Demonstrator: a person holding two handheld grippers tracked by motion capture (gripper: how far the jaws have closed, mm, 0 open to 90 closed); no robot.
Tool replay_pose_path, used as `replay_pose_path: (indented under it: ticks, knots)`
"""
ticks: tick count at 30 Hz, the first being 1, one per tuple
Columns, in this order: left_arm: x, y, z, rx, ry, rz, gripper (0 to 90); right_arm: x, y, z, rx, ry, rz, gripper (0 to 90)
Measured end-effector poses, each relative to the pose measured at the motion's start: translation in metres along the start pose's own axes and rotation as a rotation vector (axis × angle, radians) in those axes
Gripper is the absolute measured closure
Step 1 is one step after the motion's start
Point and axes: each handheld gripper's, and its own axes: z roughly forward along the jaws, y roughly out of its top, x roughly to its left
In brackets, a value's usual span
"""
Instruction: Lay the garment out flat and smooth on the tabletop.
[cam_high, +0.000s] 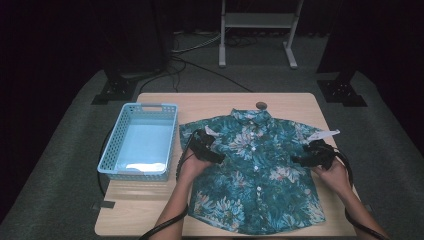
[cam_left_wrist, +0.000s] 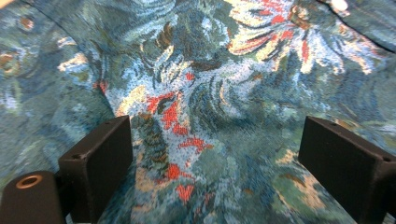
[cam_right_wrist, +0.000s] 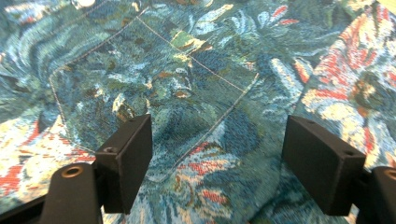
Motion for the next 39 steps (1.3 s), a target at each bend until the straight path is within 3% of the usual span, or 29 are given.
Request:
replay_pose_path:
  ticks: [6, 14, 18, 31, 39]
  knots:
    - [-0.005, -0.003, -0.007, -0.017, -0.010, 0.009, 9.5, -0.001, -0.003, -0.006, -0.001, 0.030, 0.020, 24.1]
    - [-0.015, -0.009, -0.018, -0.039, -0.029, 0.030, 9.5, 0.005, -0.010, -0.014, 0.010, 0.042, -0.014, 24.0]
    - [-0.021, -0.012, -0.023, -0.033, -0.038, 0.061, 9.5, 0.009, -0.013, -0.018, 0.007, 0.059, -0.020, 24.0]
    - [-0.033, -0.026, -0.034, -0.050, -0.055, 0.088, 9.5, 0.028, -0.018, -0.026, 0.006, 0.104, -0.084, 24.0]
    - [-0.039, -0.033, -0.042, -0.067, -0.053, 0.102, 9.5, 0.033, -0.028, -0.030, 0.001, 0.121, -0.086, 24.1]
